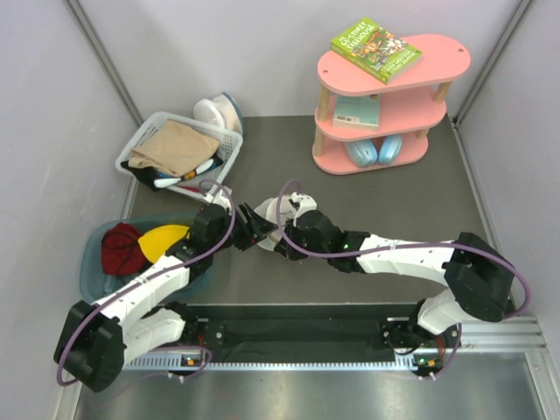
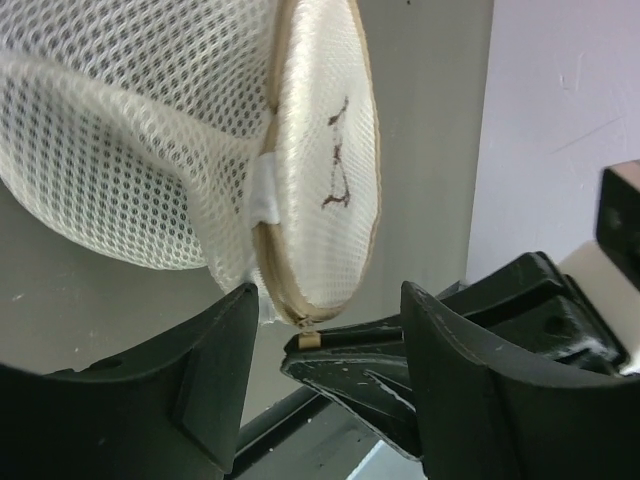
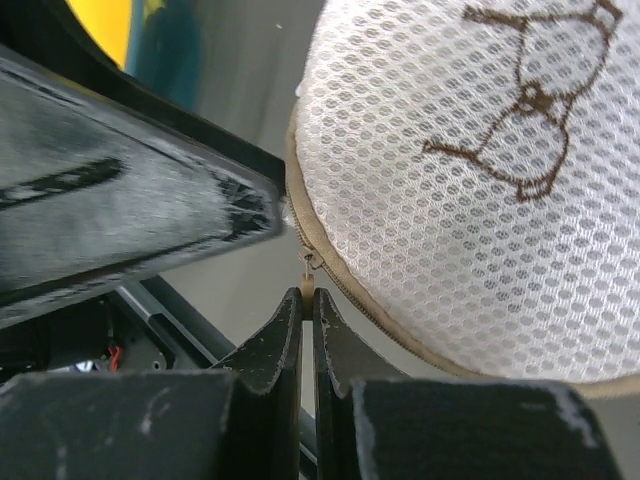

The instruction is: Unzip the laundry bag and remove the bra

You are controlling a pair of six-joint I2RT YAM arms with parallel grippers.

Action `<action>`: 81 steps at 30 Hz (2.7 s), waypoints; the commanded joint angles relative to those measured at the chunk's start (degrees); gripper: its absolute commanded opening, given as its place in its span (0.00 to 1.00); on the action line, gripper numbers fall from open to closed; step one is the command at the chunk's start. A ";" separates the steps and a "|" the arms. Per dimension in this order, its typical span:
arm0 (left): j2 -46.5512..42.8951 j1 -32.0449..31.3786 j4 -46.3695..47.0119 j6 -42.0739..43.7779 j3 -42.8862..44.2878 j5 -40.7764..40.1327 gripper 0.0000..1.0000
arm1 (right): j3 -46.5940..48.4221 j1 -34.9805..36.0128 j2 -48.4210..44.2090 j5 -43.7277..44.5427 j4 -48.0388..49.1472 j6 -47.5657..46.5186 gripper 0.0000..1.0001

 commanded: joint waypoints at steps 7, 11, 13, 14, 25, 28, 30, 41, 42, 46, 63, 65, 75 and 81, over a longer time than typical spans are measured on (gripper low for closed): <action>0.98 0.05 3.85 -1.43 -1.64 -1.56 0.53 | 2.46 1.16 -1.38 0.15 3.09 -1.83 0.00; 2.12 0.05 3.06 -0.55 -0.85 -2.09 0.39 | 2.11 1.34 -2.35 1.02 3.09 -2.44 0.00; 2.73 0.05 3.06 -0.46 -0.67 -2.18 0.30 | 1.85 1.34 -2.70 1.46 3.08 -2.62 0.00; 2.82 0.14 3.32 -0.46 -0.67 -2.18 0.23 | 1.85 1.34 -2.88 1.64 3.08 -2.97 0.00; 2.21 0.14 2.09 0.24 0.12 -4.81 0.00 | 1.23 1.34 -3.76 3.75 1.59 -3.85 0.00; 2.47 0.05 1.92 0.77 0.38 -5.34 0.00 | 0.70 1.34 -3.93 3.93 1.42 -3.85 0.00; 2.65 0.14 1.48 1.47 0.73 -6.21 0.00 | 0.44 1.42 -4.11 3.93 1.24 -3.76 0.00; 0.37 2.25 -5.02 6.04 3.37 -12.28 0.00 | -4.04 0.02 -10.61 9.90 -4.99 -2.97 0.00; 0.36 2.60 -5.38 6.30 3.46 -12.28 0.00 | -4.91 -0.16 -11.31 10.51 -5.61 -2.89 0.00; 0.27 2.87 -4.77 6.83 3.63 -12.02 0.00 | -5.98 -0.77 -13.07 11.40 -6.06 -3.32 0.00; 13.37 7.17 -2.04 12.98 14.70 -6.23 0.50 | -2.29 -0.77 -6.41 1.30 4.13 -2.63 0.00; 12.76 7.17 -2.65 13.42 14.97 -6.13 0.71 | -1.06 -0.68 -5.08 0.50 5.36 -2.27 0.00; -0.23 7.09 -8.37 8.51 4.44 -2.89 0.75 | 6.94 -0.68 3.96 -3.36 7.04 -4.47 0.00; -4.73 7.09 -7.58 4.46 -0.67 -2.79 0.74 | 8.96 -0.68 7.05 -5.99 8.44 -4.29 0.00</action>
